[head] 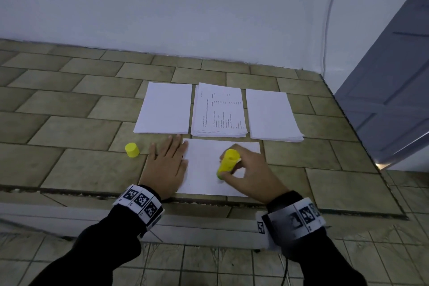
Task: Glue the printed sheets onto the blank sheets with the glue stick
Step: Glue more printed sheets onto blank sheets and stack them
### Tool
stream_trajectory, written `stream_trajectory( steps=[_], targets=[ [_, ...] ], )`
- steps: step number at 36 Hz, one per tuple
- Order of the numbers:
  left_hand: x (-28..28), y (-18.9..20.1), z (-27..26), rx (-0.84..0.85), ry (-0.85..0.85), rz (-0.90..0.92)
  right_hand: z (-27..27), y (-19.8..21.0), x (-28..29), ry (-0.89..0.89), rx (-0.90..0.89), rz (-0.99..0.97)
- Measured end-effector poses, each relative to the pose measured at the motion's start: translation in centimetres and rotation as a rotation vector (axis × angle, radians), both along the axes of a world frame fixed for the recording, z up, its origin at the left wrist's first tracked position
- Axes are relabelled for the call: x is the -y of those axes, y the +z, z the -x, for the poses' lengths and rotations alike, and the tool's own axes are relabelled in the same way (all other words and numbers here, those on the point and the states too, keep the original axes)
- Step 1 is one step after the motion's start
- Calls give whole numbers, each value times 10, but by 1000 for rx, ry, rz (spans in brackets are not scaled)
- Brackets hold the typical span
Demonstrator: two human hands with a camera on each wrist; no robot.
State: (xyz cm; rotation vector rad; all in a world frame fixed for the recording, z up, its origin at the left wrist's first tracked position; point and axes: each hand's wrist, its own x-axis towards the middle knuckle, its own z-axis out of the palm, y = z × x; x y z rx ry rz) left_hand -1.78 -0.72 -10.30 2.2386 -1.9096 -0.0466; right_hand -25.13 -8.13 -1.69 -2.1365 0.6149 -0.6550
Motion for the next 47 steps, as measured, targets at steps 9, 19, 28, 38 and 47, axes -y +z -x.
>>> stream_trajectory(
  steps=[9, 19, 28, 38, 47],
  targets=[
    [0, 0, -5, -8, -38, -31, -59, -5, -18, 169, -205, 41],
    [0, 3, -1, 35, -20, -50, -86, 7, 17, 50, -283, 45],
    [0, 4, -1, 33, -5, -73, -89, -3, 39, -105, -277, -6],
    [0, 10, 5, 29, 33, -125, -21, 9, 14, -43, -212, -169],
    [0, 15, 5, 57, 36, -168, -1, 0, 7, -11, -200, -101]
  ],
)
